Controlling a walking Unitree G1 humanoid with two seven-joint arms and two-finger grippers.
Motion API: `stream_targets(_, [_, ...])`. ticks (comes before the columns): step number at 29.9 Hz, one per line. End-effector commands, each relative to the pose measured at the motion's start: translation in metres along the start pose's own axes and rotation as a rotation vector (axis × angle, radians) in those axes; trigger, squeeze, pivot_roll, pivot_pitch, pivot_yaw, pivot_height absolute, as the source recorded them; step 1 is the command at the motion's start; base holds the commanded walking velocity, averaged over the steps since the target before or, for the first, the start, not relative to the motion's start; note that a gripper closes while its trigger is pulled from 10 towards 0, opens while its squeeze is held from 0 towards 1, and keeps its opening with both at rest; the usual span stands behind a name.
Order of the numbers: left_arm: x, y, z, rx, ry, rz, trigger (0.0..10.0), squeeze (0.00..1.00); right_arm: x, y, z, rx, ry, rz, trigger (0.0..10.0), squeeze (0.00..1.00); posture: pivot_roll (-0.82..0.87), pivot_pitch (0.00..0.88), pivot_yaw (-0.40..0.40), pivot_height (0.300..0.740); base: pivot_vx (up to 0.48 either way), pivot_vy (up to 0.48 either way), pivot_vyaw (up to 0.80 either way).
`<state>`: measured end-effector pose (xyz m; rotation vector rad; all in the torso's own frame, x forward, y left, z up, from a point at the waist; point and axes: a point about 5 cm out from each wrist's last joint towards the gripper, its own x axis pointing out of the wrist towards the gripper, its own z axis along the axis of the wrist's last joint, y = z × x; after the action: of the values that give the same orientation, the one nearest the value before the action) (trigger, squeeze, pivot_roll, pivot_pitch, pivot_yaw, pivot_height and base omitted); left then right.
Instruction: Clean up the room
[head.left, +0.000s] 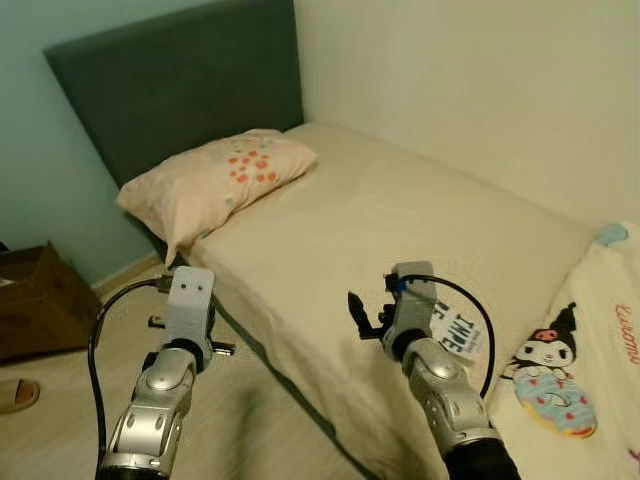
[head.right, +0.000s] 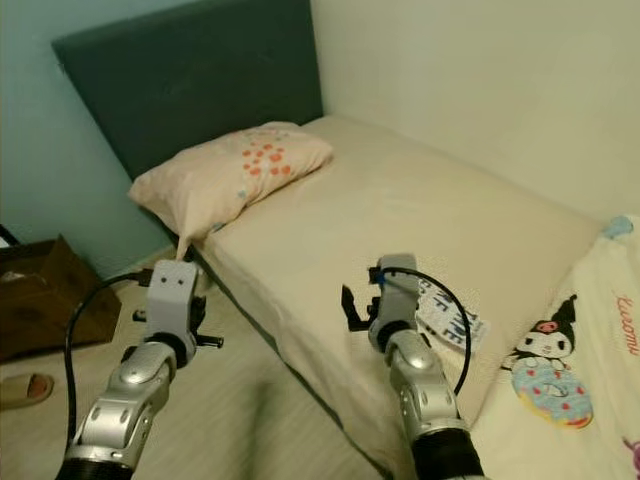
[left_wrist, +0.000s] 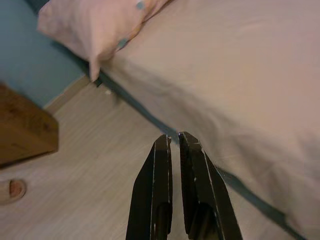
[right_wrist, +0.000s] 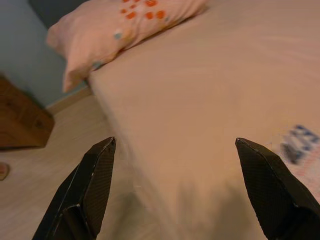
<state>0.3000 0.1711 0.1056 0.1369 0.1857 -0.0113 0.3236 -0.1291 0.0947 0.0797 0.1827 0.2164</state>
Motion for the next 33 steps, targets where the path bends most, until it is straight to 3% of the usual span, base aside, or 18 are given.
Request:
stream_targets(1, [-0.001, 0.004, -0.003, 0.032, 0.008, 0.005, 10.0, 0.0, -0.002, -0.002, -0.001, 0.015, 0.0, -0.021, 10.0, 0.0, -0.04, 0.12, 0.077, 0.74, 0.0, 0.0, 0.0])
stream_targets(10, [0.0, 0.002, -0.002, 0.041, 0.003, -0.006, 10.0, 0.0, -0.004, -0.013, -0.004, 0.053, 0.009, -0.083, 10.0, 0.0, -0.04, 0.12, 0.077, 0.73, 0.0, 0.0, 0.0])
stream_targets(33, [-0.001, 0.001, 0.005, -0.005, -0.078, -0.022, 10.0, 0.0, -0.002, -0.04, 0.015, 0.031, -0.057, -0.184, 10.0, 0.0, -0.05, 0.139, 0.075, 0.62, 0.0, 0.0, 0.0])
